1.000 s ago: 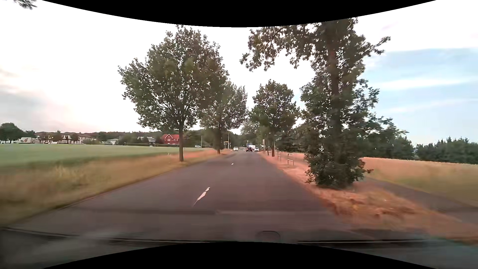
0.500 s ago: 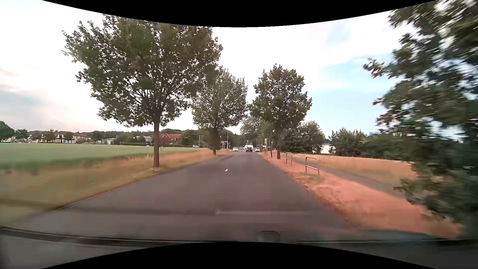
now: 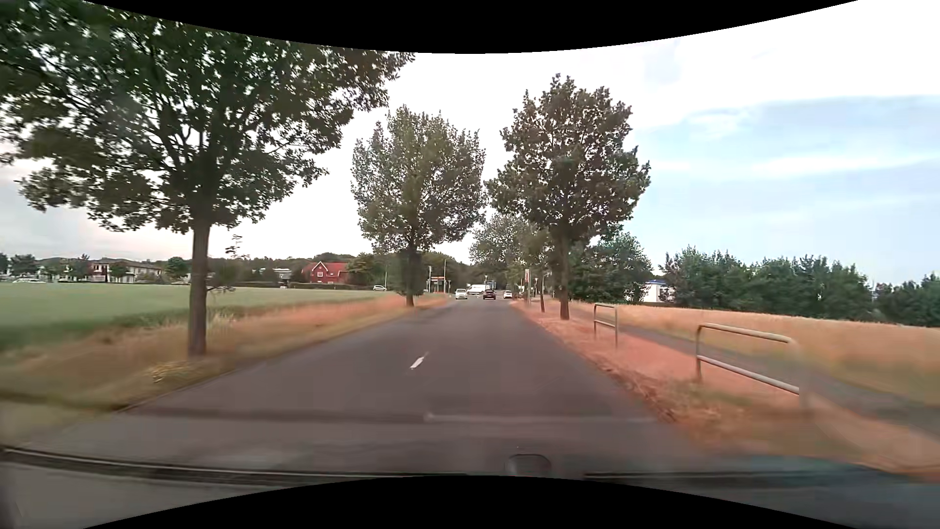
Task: Follow the waypoints while adhering to traffic rules and regulations
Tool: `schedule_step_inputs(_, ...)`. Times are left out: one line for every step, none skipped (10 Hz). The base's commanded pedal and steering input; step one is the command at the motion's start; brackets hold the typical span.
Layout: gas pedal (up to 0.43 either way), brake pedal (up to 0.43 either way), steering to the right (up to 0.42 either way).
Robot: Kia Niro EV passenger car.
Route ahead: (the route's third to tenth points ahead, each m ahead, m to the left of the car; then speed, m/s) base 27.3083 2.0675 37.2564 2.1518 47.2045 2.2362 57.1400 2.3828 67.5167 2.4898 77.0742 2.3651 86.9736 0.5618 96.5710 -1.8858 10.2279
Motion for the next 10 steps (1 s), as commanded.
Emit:
schedule_step_inputs(0.209,0.0,0.001)
schedule_step_inputs(0.177,0.0,0.0)
schedule_step_inputs(0.177,0.0,0.0)
schedule_step_inputs(0.177,0.0,0.001)
schedule_step_inputs(0.157,0.0,0.001)
schedule_step_inputs(0.157,0.0,0.002)
schedule_step_inputs(0.157,0.0,0.002)
schedule_step_inputs(0.157,0.0,0.003)
schedule_step_inputs(0.169,0.0,0.003)
schedule_step_inputs(0.197,0.0,0.003)
